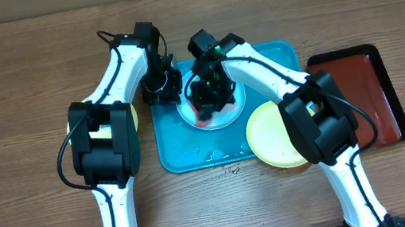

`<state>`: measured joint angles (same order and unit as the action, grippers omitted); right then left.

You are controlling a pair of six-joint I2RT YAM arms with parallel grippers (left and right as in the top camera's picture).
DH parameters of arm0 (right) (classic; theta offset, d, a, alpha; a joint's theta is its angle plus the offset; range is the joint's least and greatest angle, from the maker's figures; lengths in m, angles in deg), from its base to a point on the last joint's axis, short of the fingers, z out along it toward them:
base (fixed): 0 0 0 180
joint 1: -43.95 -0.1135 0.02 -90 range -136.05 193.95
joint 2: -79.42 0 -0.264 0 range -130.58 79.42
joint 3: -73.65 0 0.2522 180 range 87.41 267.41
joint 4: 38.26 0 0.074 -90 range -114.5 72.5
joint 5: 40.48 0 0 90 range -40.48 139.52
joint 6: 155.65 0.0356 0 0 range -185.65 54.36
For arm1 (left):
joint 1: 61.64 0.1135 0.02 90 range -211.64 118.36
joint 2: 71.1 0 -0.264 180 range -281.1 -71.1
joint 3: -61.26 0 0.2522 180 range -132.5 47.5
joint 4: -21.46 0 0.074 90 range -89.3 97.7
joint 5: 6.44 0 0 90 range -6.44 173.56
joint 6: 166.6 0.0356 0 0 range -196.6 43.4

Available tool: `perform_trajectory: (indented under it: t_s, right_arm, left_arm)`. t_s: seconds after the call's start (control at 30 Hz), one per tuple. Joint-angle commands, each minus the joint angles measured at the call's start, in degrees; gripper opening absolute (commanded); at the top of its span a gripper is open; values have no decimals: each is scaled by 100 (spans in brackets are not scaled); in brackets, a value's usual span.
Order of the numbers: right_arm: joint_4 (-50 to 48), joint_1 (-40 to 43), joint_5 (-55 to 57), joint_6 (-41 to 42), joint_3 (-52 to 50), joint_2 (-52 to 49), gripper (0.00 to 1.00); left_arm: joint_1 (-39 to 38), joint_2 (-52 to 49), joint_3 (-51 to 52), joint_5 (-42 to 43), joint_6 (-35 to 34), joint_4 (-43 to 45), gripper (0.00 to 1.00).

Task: Clean dirty plates on tray and stack at the side
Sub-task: 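Scrub the white plate with the sponge held by the right gripper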

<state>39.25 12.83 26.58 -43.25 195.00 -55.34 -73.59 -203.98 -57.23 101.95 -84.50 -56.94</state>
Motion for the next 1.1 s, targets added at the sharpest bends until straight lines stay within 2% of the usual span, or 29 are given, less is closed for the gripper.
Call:
perform_trajectory:
  t_s: [0.0,0.13,0.33,0.7,0.9,1.07]
  right_arm:
    - [382,437,874,-131,116,-166,4]
    - [597,881,1591,-142,319,-166,4]
    - [26,1137,1814,-452,315,-166,4]
    - [-964,332,328,-608,306,-168,4]
    - [-704,-61,-122,-597,306,-168,4]
    - [-11,-94,-160,-734,306,-168,4]
  left_arm:
    - [105,-238,140,136,103,11,4]
    - [210,-238,140,131,105,17,5]
    - [225,-238,140,118,245,15,4]
    - [219,-238,140,120,275,20,4]
    - [219,-238,140,142,278,20,4]
    - [219,-238,140,140,275,20,4]
